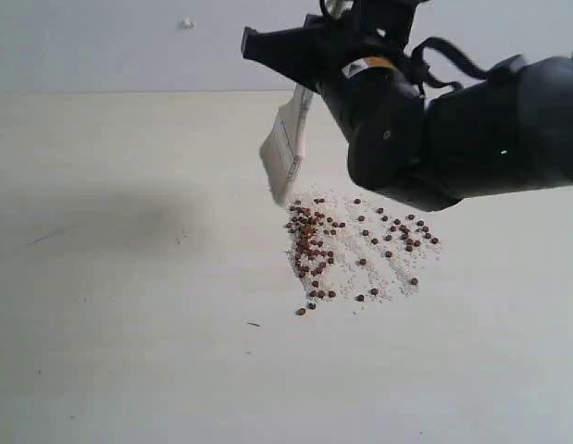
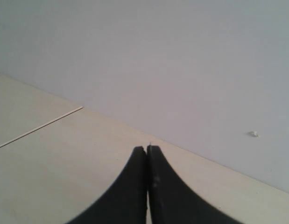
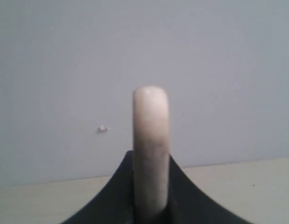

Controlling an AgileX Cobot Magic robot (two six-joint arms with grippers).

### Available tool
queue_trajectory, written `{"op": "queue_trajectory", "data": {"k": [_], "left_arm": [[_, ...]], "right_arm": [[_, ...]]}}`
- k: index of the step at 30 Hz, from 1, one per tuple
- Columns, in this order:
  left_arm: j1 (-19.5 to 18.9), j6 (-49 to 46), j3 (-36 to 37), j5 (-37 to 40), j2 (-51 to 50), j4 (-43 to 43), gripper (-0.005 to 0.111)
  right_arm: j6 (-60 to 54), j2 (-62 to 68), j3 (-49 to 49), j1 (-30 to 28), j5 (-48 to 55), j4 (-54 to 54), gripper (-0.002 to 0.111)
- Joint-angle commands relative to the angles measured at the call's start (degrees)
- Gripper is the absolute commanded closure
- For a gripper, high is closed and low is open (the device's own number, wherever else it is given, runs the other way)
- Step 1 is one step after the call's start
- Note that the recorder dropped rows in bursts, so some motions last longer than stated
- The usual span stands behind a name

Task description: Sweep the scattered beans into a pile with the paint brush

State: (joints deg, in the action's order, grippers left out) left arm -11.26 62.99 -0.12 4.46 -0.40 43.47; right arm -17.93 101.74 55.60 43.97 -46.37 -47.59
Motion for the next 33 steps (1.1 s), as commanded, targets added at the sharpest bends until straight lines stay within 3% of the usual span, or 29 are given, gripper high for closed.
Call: {"op": "queue_trajectory", "data": {"k": [1, 7, 13, 21, 33], "left_arm": [[-0.1, 0.2, 0.1, 0.0, 0.4, 0.1, 0.107], [-0.1, 0.2, 0.1, 0.0, 0.4, 0.1, 0.107], [-0.1, 0.2, 0.1, 0.0, 0.4, 0.1, 0.107], [-0.1, 0.2, 0.1, 0.0, 0.4, 0.1, 0.107], [-0.1, 0.2, 0.1, 0.0, 0.4, 0.1, 0.107]], "right_arm": [[-13.5, -9.0, -4.3, 0.0, -1.4, -7.3, 0.108], [-18.4, -18.3, -21.0, 0.0, -15.3, -10.5, 0.108], [-16.2, -18.1, -31.5, 0.0, -21.8, -6.7, 0.108], [-19.8, -12.2, -31.8, -0.4, -23.6, -5.1, 0.108], [-7.3, -3.4, -31.7, -8.8, -23.6, 8.8, 0.108]]}}
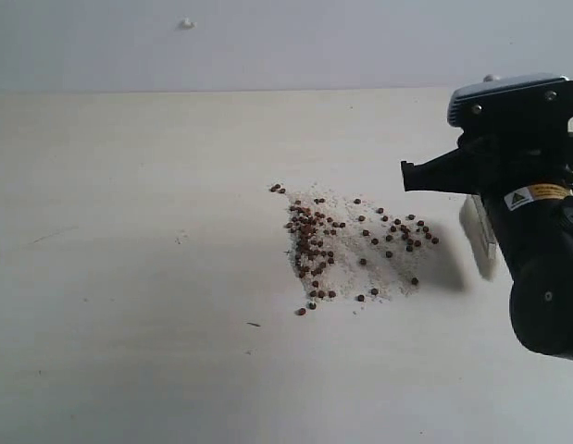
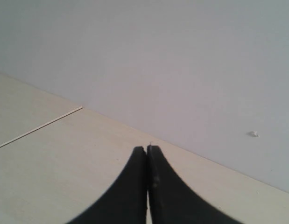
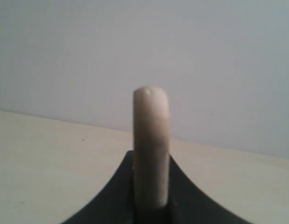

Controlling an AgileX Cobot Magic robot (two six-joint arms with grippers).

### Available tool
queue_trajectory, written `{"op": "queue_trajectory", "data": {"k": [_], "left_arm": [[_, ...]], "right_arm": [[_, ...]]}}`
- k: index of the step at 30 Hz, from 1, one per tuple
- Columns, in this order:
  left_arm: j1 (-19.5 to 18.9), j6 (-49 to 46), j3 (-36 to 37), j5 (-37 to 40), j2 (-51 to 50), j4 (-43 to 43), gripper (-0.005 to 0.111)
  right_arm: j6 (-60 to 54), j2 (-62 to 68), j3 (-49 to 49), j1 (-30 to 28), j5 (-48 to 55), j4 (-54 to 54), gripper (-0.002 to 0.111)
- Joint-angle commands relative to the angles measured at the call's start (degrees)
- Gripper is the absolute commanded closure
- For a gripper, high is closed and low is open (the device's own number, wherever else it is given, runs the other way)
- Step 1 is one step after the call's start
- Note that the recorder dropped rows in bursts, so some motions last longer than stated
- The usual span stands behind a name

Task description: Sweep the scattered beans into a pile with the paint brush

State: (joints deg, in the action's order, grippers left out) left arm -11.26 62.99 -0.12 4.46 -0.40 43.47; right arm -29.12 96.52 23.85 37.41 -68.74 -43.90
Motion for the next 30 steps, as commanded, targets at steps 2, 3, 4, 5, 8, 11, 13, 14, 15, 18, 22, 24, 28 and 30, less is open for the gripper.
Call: {"op": "queue_trajectory", "data": {"k": [2, 3, 4, 5, 8, 11, 13, 14, 15, 18, 22, 24, 28, 30], "left_arm": [[-0.1, 0.2, 0.1, 0.0, 0.4, 0.1, 0.107], [-0.1, 0.2, 0.1, 0.0, 0.4, 0.1, 0.107], [-0.1, 0.2, 0.1, 0.0, 0.4, 0.1, 0.107], [-0.1, 0.2, 0.1, 0.0, 0.4, 0.1, 0.107], [-0.1, 0.2, 0.1, 0.0, 0.4, 0.1, 0.107], [-0.1, 0.2, 0.1, 0.0, 0.4, 0.1, 0.107], [-0.1, 0.2, 0.1, 0.0, 0.4, 0.1, 0.107], [-0.1, 0.2, 0.1, 0.0, 0.4, 0.1, 0.107], [-0.1, 0.2, 0.1, 0.0, 0.4, 0.1, 0.107], [-0.1, 0.2, 0.1, 0.0, 0.4, 0.1, 0.107], [-0.1, 0.2, 0.1, 0.0, 0.4, 0.1, 0.107], [-0.1, 0.2, 0.1, 0.0, 0.4, 0.1, 0.107], [-0.1, 0.2, 0.1, 0.0, 0.4, 0.1, 0.107], [-0.1, 0.2, 0.1, 0.0, 0.4, 0.1, 0.107]], "right_arm": [[3.9, 3.4, 0.0, -3.0, -1.2, 3.7, 0.108], [3.9, 4.0, 0.0, -3.5, -1.2, 3.4, 0.108], [3.8, 4.5, 0.1, -3.8, -1.2, 3.6, 0.108], [3.8, 5.0, 0.1, -4.1, -1.2, 4.0, 0.108], [6.0, 6.6, 0.5, -4.2, -1.2, 4.2, 0.108], [11.6, 8.3, 1.1, -4.2, -1.2, 7.3, 0.108], [14.6, 9.4, 1.8, -4.2, -1.2, 9.1, 0.108], [15.7, 9.6, 2.5, -4.1, -1.2, 9.7, 0.108], [16.8, 9.7, 2.9, -4.1, -1.2, 10.4, 0.108], [21.8, 9.7, 4.0, -4.1, -0.6, 13.5, 0.108], [26.8, 9.7, 5.8, -4.1, 2.1, 18.0, 0.108], [28.5, 9.7, 6.5, -4.1, 3.7, 19.2, 0.108], [31.8, 9.7, 7.4, -4.1, 5.5, 22.2, 0.108], [34.6, 9.7, 7.4, -4.1, 5.5, 23.2, 0.108]]}}
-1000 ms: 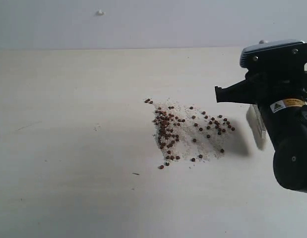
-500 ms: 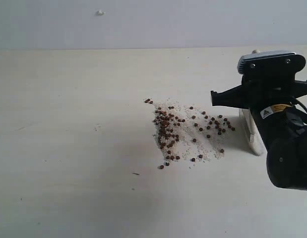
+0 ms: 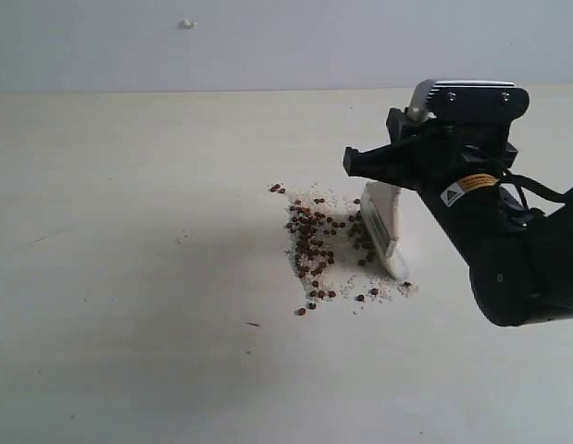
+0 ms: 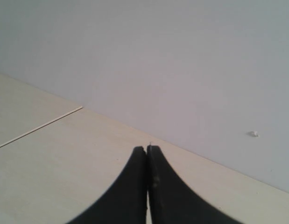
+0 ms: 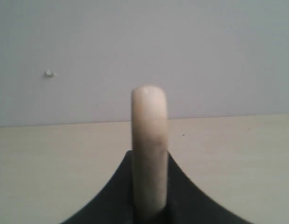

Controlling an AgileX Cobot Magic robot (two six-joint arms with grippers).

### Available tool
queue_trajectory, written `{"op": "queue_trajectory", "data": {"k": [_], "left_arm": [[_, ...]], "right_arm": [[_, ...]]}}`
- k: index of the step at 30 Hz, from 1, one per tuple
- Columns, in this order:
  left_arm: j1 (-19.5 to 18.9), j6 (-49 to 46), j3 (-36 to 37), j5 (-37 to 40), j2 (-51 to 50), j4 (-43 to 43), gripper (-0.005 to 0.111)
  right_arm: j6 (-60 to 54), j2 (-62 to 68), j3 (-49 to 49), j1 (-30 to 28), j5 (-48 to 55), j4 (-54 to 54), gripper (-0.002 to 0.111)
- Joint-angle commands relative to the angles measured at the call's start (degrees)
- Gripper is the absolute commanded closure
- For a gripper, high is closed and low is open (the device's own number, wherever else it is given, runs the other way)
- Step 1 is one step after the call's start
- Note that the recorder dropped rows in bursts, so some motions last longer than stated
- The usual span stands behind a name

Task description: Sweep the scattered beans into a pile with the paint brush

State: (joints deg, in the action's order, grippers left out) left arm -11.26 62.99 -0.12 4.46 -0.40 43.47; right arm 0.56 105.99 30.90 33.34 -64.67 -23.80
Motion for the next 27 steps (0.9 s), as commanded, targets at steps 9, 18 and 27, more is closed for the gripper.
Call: {"op": "queue_trajectory", "data": {"k": [9, 18, 27], "left_arm": [[-0.1, 0.2, 0.1, 0.0, 0.4, 0.1, 0.107], [-0.1, 0.2, 0.1, 0.0, 0.4, 0.1, 0.107], [-0.1, 0.2, 0.1, 0.0, 0.4, 0.1, 0.107]], "right_arm": [[-1.8, -7.0, 0.4, 0.0, 1.0, 1.2, 0.108], [-16.0, -19.4, -2.2, 0.0, 8.0, -11.0, 0.108], [-18.4, -20.7, -10.7, 0.0, 4.9, -18.5, 0.108]]}}
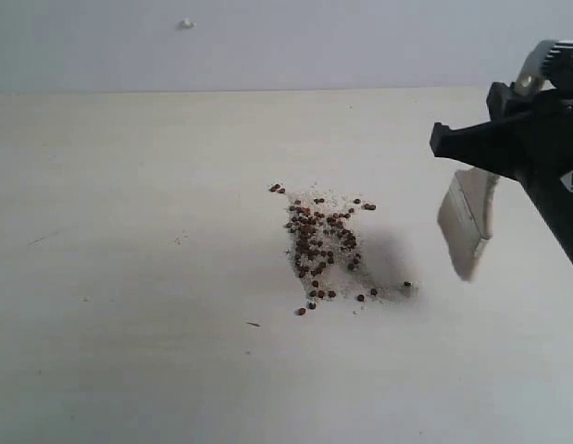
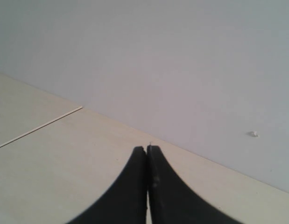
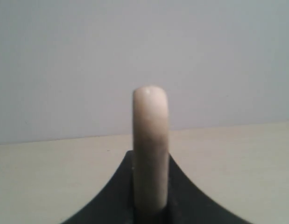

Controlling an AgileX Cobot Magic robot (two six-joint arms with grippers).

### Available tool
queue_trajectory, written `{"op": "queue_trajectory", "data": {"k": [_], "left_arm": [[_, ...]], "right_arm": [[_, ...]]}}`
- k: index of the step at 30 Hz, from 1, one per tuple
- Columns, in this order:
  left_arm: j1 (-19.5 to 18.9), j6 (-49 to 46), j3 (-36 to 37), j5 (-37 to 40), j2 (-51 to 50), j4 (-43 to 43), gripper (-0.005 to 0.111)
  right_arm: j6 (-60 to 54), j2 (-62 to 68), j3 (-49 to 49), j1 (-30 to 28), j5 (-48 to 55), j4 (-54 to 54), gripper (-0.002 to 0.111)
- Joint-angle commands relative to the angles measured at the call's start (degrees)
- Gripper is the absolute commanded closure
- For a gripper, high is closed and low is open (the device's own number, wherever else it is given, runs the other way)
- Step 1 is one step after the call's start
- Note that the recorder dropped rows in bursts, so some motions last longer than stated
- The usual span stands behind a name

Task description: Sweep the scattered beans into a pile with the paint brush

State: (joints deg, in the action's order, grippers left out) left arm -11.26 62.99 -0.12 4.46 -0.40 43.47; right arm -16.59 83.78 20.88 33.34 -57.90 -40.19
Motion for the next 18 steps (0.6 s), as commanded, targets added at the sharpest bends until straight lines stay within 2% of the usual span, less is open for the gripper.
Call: {"op": "queue_trajectory", "data": {"k": [1, 18], "left_arm": [[-0.1, 0.2, 0.1, 0.0, 0.4, 0.1, 0.107], [-0.1, 0.2, 0.1, 0.0, 0.4, 0.1, 0.107]], "right_arm": [[-0.7, 2.2, -0.6, 0.0, -1.7, -1.7, 0.108], [25.4, 18.4, 0.3, 0.0, -5.1, 10.8, 0.108]]}}
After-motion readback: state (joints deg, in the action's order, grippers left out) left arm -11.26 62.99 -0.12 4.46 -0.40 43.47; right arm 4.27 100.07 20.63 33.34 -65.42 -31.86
